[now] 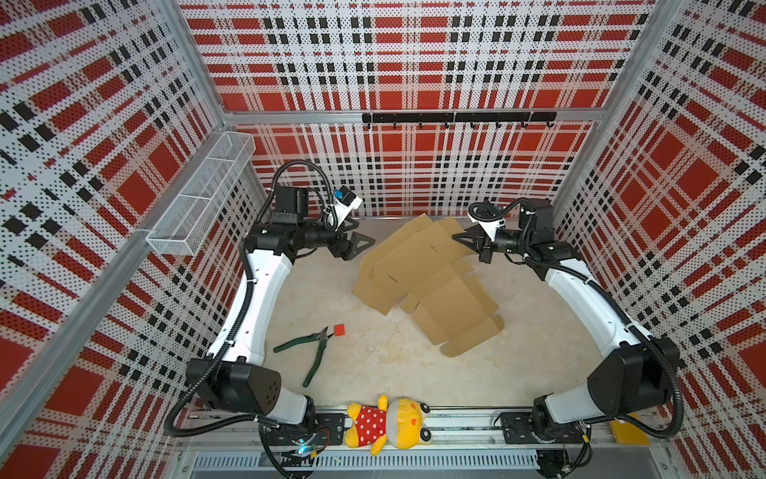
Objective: Fold the paper box
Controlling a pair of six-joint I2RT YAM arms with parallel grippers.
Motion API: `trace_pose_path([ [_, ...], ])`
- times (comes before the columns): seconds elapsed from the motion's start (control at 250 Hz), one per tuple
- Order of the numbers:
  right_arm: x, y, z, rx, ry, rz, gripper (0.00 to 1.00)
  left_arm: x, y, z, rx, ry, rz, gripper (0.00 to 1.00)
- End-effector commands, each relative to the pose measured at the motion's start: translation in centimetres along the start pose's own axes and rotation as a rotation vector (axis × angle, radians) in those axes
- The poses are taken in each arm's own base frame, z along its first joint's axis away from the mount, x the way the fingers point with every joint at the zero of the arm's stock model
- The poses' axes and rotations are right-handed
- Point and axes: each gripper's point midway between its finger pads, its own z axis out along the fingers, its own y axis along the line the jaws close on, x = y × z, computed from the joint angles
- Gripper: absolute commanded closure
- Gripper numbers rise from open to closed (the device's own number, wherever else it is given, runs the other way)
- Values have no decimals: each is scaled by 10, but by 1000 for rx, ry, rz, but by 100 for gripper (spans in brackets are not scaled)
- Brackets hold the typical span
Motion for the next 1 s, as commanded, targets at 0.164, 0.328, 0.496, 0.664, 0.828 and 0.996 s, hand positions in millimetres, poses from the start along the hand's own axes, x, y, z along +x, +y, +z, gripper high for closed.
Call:
trace_pose_path([
  [0.164, -11, -3, 4, -24, -140, 27, 100, 1, 3, 18, 55, -24, 33, 19],
  [0.328, -2, -5, 8, -24, -137, 50, 100, 1, 15, 35, 34, 9, 88, 20],
  [0.496, 5, -9, 9, -7, -132, 61, 100, 3, 9, 46, 65, 18, 110, 25],
  [0.664, 11, -11, 11, -10, -126, 73, 100, 3, 9, 48, 50, 15, 106, 44],
  [0.828, 11, -14, 11, -8, -133, 78, 100, 3, 7, 44, 52, 7, 113, 61],
  [0.996, 13, -17, 12, 1, -134, 92, 100, 6, 8, 47, 46, 20, 130, 70],
])
